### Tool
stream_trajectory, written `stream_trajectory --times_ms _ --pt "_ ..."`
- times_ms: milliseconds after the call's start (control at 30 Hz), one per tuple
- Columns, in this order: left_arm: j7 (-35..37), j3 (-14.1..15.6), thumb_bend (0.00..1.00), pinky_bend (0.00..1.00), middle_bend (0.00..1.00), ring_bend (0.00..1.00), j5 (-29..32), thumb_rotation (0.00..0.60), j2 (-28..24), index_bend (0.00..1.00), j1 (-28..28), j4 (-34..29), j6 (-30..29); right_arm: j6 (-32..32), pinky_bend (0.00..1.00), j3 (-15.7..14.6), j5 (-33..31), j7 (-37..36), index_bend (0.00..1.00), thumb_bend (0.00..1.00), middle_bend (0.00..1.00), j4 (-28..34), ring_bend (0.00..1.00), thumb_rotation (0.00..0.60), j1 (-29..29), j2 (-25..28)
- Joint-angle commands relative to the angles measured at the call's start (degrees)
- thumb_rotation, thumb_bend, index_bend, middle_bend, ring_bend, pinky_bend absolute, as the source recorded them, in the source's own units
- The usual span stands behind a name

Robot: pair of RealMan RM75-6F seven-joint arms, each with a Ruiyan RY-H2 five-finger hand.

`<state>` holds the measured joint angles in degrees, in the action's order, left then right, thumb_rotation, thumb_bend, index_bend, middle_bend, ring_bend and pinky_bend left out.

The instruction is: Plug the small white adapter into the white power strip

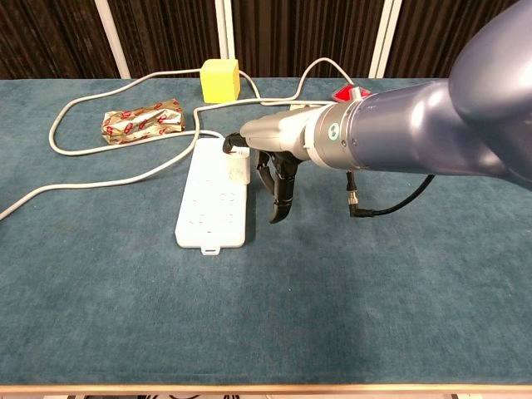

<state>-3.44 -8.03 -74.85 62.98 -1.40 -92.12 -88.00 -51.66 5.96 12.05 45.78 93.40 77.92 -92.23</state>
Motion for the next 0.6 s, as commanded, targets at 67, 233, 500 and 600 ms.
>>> stream_trajectory --times_ms 67,233,500,600 --pt "-0.1 -0.03 0.08 0.0 0.0 0.0 0.04 0.6 0.04 0.18 -0.02 0.02 0.0 -0.18 0.4 -0.17 0.36 -0.29 0.89 0.21 0.58 0.42 0.59 0.6 -0.32 0.29" --pt "-0.19 -0.06 0.08 0.0 0.0 0.0 0.09 0.6 0.08 0.18 0.0 0.0 -0.05 -0.49 0.4 -0.19 1.17 -0.8 0.89 0.21 0.58 1.2 0.59 0.6 -0.76 0.83" --pt "-0.21 -0.09 0.08 0.0 0.0 0.0 0.12 0.6 0.08 0.18 0.07 -0.05 -0.17 -1.49 0.4 0.99 3.32 -2.87 0.76 0.21 0.58 1.59 0.59 0.6 -1.77 1.05" --pt "-0.29 -0.1 0.08 0.0 0.0 0.0 0.16 0.6 0.09 0.18 0.07 -0.04 -0.17 -1.76 0.4 2.12 5.05 -4.83 0.44 0.21 0.57 2.16 0.59 0.6 -2.65 1.36"
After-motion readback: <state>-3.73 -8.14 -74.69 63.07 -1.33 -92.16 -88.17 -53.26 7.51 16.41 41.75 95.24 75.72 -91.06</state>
